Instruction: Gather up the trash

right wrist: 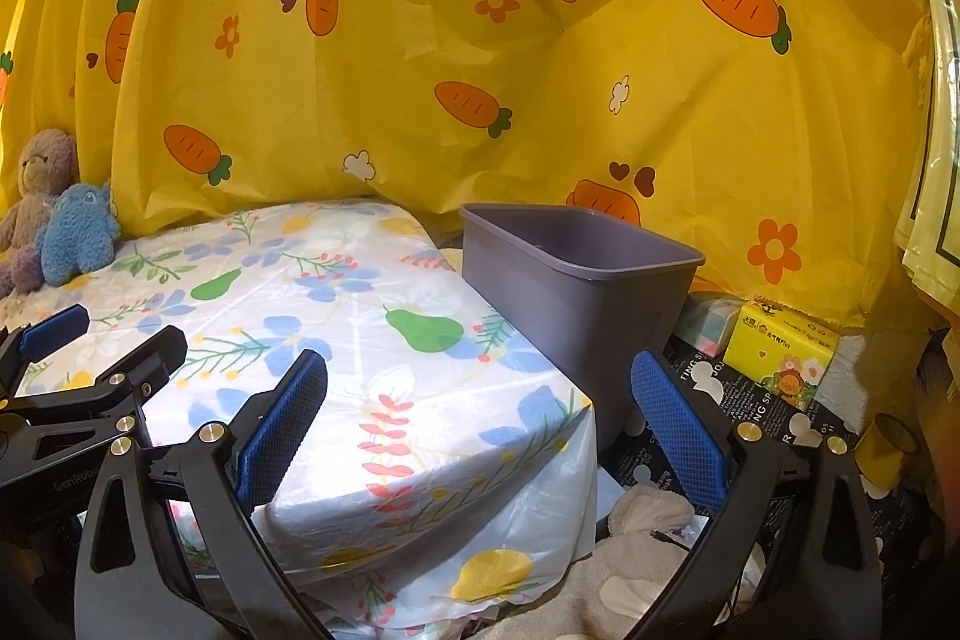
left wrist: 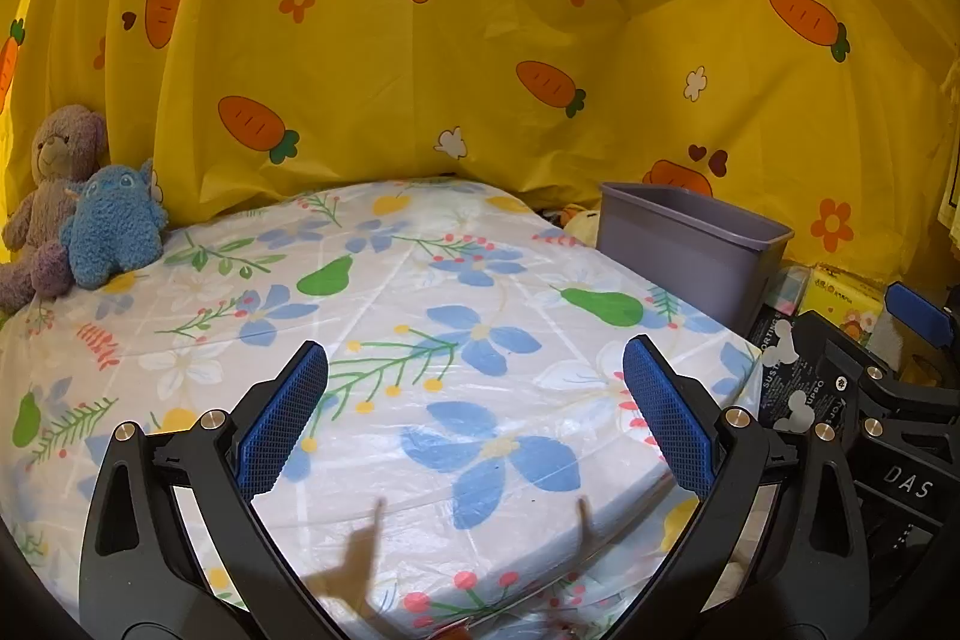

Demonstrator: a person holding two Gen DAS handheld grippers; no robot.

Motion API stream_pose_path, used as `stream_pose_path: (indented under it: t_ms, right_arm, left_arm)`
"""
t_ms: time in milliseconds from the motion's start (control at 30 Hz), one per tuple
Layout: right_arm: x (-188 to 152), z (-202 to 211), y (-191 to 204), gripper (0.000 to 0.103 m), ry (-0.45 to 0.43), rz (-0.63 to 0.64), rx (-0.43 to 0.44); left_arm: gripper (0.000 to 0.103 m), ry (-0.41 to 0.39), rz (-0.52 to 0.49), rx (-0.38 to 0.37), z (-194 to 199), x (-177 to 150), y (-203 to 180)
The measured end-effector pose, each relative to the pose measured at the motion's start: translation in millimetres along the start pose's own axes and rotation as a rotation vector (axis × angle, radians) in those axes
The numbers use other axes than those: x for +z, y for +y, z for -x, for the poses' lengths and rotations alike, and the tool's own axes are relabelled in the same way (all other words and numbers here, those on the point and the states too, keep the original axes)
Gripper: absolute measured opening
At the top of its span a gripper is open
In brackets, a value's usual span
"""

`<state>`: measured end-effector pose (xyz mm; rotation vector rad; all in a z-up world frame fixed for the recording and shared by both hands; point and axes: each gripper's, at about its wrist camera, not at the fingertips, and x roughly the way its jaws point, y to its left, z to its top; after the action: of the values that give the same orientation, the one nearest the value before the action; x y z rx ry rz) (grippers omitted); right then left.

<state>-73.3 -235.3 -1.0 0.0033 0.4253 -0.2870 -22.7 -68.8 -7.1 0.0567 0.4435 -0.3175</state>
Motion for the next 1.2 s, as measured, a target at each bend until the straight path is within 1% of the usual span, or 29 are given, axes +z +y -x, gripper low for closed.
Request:
stream_pose_path:
  t_ms: [1200]
  right_arm:
    - [1.3, 0.9, -4.2, 0.097, -0.006, -0.001, 0.002]
  left_arm:
    - [0.097, 0.000, 0.002, -0.005, -0.5, -1.7, 0.0]
